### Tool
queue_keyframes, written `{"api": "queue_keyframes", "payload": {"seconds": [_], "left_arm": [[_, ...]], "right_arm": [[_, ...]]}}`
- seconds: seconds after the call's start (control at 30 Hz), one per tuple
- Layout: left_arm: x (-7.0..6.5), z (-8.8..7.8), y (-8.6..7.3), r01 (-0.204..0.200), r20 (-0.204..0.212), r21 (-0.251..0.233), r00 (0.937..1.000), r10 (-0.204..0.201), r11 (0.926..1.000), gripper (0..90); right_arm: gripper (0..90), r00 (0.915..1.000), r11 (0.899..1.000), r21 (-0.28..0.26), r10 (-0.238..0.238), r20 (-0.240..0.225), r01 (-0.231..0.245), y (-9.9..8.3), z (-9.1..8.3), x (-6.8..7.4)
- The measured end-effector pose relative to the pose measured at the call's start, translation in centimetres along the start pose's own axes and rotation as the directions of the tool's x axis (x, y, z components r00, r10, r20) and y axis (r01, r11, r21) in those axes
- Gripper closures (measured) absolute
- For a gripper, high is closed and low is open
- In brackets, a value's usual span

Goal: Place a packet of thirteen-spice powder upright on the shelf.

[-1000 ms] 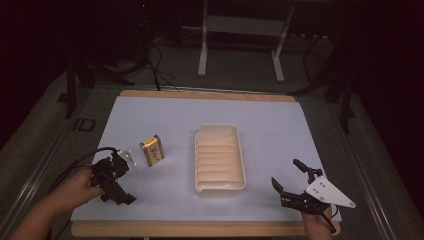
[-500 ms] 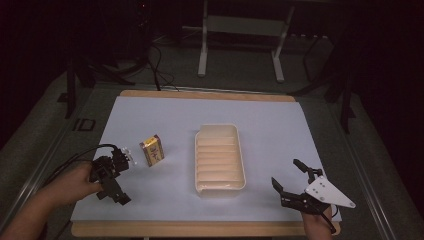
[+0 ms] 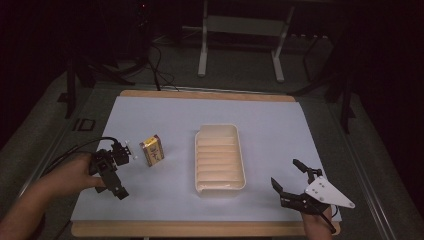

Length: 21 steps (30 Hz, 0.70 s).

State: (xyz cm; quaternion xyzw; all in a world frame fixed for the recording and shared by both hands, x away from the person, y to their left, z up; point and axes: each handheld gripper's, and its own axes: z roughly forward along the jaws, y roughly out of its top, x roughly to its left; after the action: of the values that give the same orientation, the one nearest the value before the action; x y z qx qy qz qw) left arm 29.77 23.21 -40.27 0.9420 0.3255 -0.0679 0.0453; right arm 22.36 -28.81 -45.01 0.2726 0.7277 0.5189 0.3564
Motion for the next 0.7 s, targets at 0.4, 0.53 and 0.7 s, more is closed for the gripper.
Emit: {"api": "queue_keyframes", "payload": {"seconds": [0.4,0.53,0.7], "left_arm": [[1.5,-1.8,1.4,0.037,-0.027,-0.024,0.9989,-0.037,0.999,0.3],[1.9,-2.2,1.9,0.045,-0.039,-0.021,0.9982,-0.046,0.9988,0.3],[2.4,-2.7,2.4,0.059,-0.041,-0.032,0.9973,-0.06,0.9977,0.3]], "right_arm": [[14.0,0.9994,1.0,-0.008,0.009,-0.032,-0.01,0.1,0.0,0.2],[14.0,0.9992,1.0,-0.01,0.014,-0.037,-0.015,0.1,0.0,0.2],[14.0,0.9989,1.0,-0.01,0.018,-0.043,-0.019,0.0,0.0,0.2]]}}
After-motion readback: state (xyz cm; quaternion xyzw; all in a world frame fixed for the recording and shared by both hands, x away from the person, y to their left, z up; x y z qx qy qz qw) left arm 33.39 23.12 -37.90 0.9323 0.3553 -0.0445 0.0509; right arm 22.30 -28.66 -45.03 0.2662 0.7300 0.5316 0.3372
